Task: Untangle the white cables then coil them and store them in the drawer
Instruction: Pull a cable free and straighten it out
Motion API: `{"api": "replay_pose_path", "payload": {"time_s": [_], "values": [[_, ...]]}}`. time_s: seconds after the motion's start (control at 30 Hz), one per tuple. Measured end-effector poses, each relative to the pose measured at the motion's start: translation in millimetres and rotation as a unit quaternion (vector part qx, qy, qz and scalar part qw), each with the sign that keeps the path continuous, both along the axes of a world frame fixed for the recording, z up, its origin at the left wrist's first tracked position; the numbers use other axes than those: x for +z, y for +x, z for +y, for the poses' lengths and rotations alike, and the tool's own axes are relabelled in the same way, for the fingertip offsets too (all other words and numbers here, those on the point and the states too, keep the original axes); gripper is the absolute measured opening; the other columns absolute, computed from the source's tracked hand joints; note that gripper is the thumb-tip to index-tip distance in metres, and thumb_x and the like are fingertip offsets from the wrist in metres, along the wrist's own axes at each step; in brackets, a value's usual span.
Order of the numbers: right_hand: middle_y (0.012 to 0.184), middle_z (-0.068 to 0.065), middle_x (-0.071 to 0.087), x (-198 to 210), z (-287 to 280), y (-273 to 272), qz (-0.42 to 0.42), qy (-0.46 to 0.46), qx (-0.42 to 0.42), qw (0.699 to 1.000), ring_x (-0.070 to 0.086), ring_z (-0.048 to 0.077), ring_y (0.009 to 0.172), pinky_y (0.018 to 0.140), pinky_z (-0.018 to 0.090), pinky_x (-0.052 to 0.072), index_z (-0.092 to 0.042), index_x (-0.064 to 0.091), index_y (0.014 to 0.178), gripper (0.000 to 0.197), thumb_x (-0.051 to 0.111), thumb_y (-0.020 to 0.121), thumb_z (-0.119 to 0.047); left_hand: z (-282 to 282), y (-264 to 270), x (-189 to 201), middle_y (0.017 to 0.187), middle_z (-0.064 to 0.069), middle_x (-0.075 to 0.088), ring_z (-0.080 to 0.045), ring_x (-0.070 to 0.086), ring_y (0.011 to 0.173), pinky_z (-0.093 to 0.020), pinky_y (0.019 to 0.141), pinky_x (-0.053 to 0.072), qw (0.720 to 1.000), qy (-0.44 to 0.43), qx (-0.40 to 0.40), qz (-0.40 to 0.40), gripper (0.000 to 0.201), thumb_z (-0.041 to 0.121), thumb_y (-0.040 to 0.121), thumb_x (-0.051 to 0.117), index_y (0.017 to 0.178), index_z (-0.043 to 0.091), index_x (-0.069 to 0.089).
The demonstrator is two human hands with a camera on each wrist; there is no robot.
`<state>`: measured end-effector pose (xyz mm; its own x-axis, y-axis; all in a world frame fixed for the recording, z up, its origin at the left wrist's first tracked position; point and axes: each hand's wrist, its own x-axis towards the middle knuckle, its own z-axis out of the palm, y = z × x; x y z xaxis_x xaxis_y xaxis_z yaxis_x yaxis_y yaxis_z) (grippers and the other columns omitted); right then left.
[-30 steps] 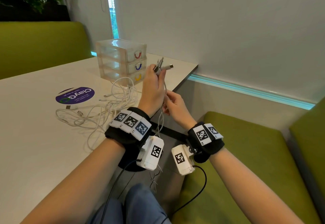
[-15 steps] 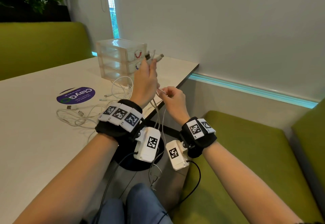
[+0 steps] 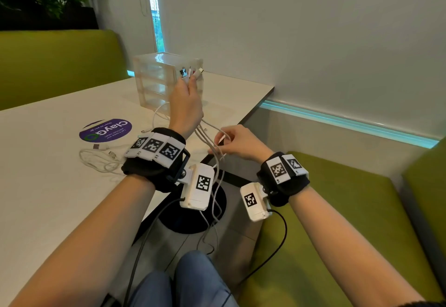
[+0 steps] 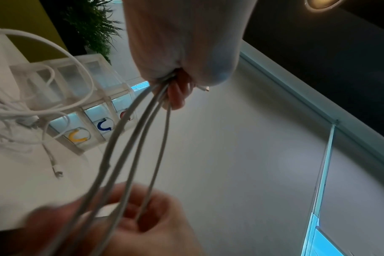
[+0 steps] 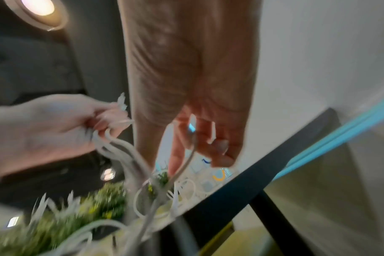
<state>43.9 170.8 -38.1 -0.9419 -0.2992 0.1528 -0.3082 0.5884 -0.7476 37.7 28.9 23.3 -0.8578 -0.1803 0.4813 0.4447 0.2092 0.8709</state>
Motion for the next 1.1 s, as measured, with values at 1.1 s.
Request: {"api": "replay_pose_path", "payload": {"time_s": [1.1], "values": [[0.07,-0.009,0.059,-23.4,37.6,0.8,0.093,0.136,-0.127,0.978,0.054,0.008,0.068,0.064,0.024,0.044,-0.024,0.066,0.077,0.034,0.065,0.072,-0.058,-27.3,-20.4,-26.9,0.087,-0.008,0.049,-0.023,0.05,0.084,-0.048,0.084,0.052,0.984,-0.135,0.025,-0.111,0.038,0.025,0.102,0.028,0.117,-0.003,0.049]]}}
